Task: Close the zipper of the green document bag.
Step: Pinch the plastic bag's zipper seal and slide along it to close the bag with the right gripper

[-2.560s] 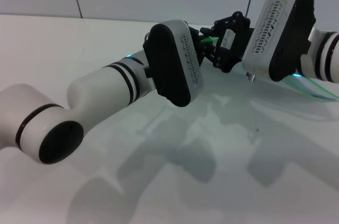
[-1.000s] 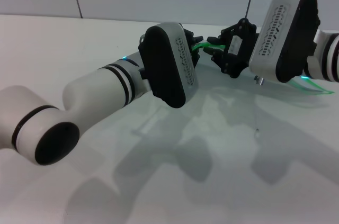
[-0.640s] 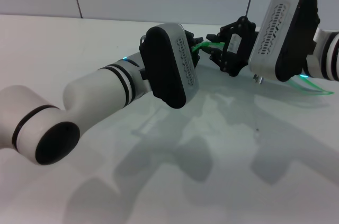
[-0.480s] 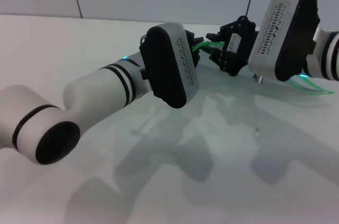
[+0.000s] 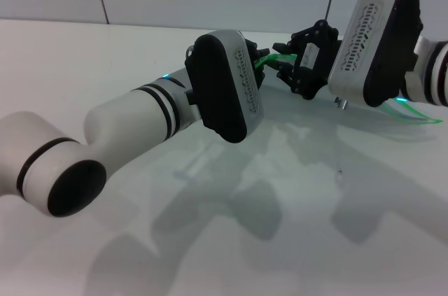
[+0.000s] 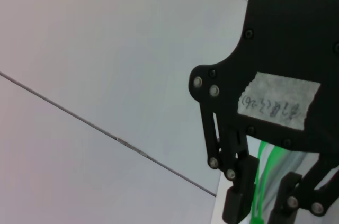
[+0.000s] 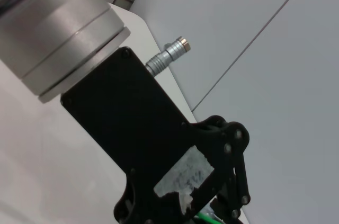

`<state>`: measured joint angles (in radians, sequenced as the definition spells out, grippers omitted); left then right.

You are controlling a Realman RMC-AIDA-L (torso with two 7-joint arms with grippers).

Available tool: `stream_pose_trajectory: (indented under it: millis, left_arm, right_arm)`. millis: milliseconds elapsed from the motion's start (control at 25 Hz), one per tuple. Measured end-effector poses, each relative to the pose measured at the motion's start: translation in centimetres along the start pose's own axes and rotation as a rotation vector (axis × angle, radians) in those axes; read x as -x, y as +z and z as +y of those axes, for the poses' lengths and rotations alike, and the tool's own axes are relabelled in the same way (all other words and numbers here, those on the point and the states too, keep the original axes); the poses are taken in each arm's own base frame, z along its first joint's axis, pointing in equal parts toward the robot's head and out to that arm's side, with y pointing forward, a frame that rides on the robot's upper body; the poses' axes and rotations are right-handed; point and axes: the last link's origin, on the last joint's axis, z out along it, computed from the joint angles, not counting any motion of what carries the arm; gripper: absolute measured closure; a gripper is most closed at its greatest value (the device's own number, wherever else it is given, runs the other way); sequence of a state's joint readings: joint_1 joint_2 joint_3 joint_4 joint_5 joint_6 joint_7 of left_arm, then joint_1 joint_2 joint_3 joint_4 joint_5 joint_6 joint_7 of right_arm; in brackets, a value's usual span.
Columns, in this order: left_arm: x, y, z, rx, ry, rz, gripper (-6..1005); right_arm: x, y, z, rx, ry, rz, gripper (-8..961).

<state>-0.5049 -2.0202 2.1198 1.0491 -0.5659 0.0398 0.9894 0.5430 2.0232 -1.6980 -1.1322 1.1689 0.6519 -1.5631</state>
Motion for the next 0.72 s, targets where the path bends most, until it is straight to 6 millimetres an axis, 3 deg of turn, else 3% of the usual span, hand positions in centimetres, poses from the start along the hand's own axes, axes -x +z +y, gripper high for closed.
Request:
stream_pose_trajectory:
  millis: [720]
  left_arm:
    - [0.06, -0.01, 0.03, 0.001, 0.0, -0.002, 946]
  right_arm:
    - [-0.16, 0.03, 0.04, 0.002, 0.002, 0.004, 737]
